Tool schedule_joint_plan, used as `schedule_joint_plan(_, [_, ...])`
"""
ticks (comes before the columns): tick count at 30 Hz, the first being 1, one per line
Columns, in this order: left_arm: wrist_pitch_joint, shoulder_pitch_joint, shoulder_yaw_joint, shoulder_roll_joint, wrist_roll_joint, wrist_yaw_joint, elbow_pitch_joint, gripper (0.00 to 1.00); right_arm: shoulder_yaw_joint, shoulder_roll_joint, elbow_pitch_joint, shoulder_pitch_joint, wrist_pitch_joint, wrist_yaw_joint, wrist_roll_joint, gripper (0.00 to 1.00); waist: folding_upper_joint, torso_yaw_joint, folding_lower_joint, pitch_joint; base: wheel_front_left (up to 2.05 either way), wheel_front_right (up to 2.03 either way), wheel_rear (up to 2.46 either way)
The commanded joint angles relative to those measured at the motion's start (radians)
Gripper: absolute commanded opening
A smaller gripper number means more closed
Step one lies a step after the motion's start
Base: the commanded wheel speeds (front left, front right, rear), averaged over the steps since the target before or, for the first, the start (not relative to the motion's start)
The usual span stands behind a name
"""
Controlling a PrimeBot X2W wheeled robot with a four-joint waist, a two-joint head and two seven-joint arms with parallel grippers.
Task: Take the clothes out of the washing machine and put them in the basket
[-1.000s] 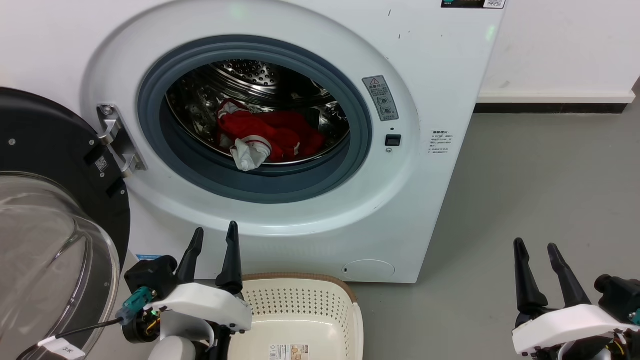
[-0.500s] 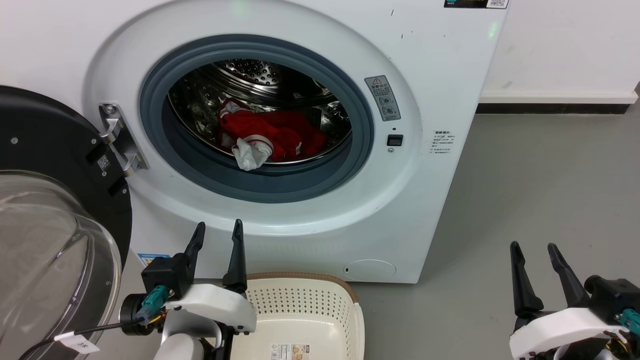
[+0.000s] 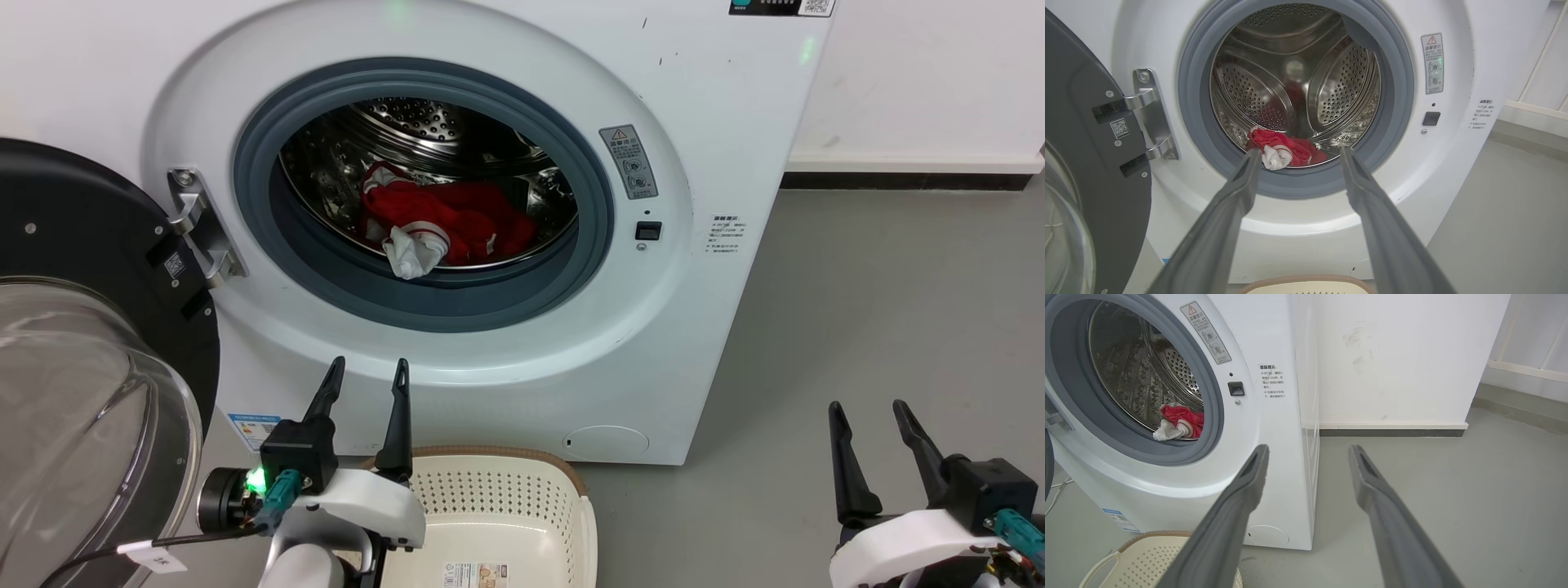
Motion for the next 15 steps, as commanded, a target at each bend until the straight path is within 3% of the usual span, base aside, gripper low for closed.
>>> schedule_joint_plan(1, [-0.008,-0.016,-0.003,0.004,0.019,0.003,-0.001,1.00,0.000,0.001,-0.008,0.002,-0.007,0.000,-0.018,1.00,-0.0001,0.000,-0.0001,0.000,0.00,0.00,0.00])
schedule_joint_plan(15, [-0.034,-0.015,-0.002,-0.001,0.098,0.018,-0.003,1.00,0.002,0.001,-0.008,0.011,-0.024,0.000,-0.114,1.00,-0.0001,0.003,-0.0001,-0.001,0.00,0.00,0.00])
